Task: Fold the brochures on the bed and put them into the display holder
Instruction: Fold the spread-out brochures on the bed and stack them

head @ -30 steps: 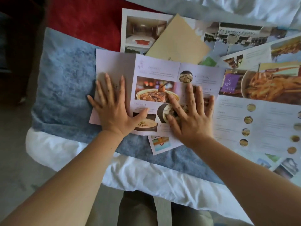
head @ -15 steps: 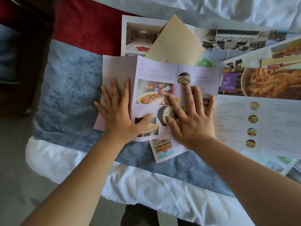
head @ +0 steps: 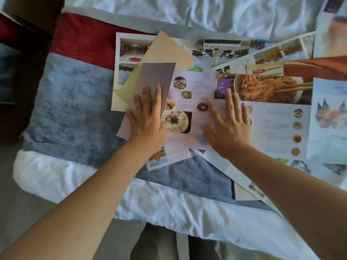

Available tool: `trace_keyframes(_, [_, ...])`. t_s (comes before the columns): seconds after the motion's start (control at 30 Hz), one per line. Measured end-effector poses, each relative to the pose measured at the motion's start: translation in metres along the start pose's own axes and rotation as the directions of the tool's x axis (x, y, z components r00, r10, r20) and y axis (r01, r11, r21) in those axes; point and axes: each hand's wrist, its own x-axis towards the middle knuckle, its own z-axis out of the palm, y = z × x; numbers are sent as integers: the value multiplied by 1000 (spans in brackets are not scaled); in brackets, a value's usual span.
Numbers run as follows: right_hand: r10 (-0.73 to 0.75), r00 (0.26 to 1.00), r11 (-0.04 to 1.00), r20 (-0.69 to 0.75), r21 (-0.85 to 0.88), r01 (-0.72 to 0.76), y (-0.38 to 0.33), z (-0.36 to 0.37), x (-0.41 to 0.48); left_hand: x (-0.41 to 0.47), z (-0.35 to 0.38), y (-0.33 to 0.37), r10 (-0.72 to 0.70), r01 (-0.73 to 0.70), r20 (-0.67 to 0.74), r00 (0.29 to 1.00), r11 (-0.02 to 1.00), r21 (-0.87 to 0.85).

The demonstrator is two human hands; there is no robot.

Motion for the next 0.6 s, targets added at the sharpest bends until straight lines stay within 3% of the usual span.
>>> trace_keyframes(0.13, [163,985,987,-63,29,-161,48,7,-17,-2,16,28,92,-93,15,996,996,18])
trace_keyframes(0.37, [159,969,986,-188,69,-149,58,32,-17,13,41,75,79,-84,58,995,992,92])
trace_keyframes(0.6, [135,939,990,-315,70,-119,58,45,-15,50,57,82,230,-228,26,973,936,269])
